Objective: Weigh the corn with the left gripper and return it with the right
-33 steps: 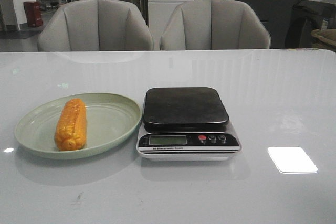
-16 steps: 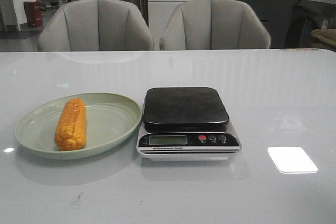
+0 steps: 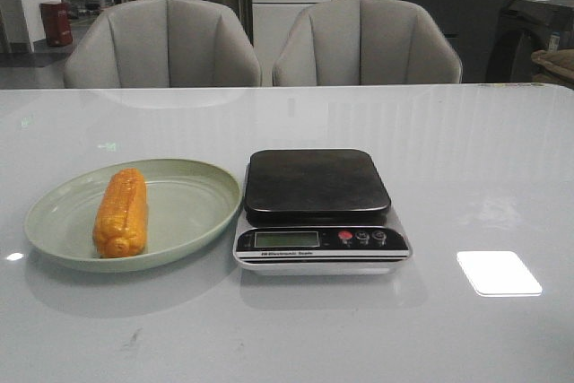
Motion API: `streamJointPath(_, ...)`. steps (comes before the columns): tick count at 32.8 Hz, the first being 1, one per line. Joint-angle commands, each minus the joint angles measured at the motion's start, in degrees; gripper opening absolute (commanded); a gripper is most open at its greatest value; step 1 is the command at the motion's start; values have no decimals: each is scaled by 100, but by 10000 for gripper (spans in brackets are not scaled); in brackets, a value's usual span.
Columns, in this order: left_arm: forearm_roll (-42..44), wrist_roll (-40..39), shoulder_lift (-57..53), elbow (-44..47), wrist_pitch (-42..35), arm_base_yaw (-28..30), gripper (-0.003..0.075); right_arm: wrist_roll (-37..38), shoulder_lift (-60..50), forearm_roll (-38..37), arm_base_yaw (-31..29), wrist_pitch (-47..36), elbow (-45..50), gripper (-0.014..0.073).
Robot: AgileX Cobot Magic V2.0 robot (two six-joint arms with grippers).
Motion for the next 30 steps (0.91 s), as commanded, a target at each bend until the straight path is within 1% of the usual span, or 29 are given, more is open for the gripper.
streamJointPath(1, 0, -36, -123, 179, -451, 7, 114, -43, -134, -10, -491, -655, 88, 187)
streamJointPath(6, 0, -36, -123, 179, -451, 7, 114, -43, -656, -62, -999, -662, 446, 187)
streamJointPath(7, 0, -36, -123, 179, -451, 7, 114, -37, -637, -98, -1068, -754, 533, 187)
streamJointPath(9, 0, -36, -123, 179, -451, 7, 114, -37, -631, -156, -1162, -643, 562, 187)
streamJointPath(18, 0, -36, -113, 179, -451, 7, 114, -37, -631, -330, -1194, -634, 562, 187)
streamJointPath(30, 0, -36, -113, 179, -451, 7, 114, -37, -631, -331, -1194, -544, 562, 187)
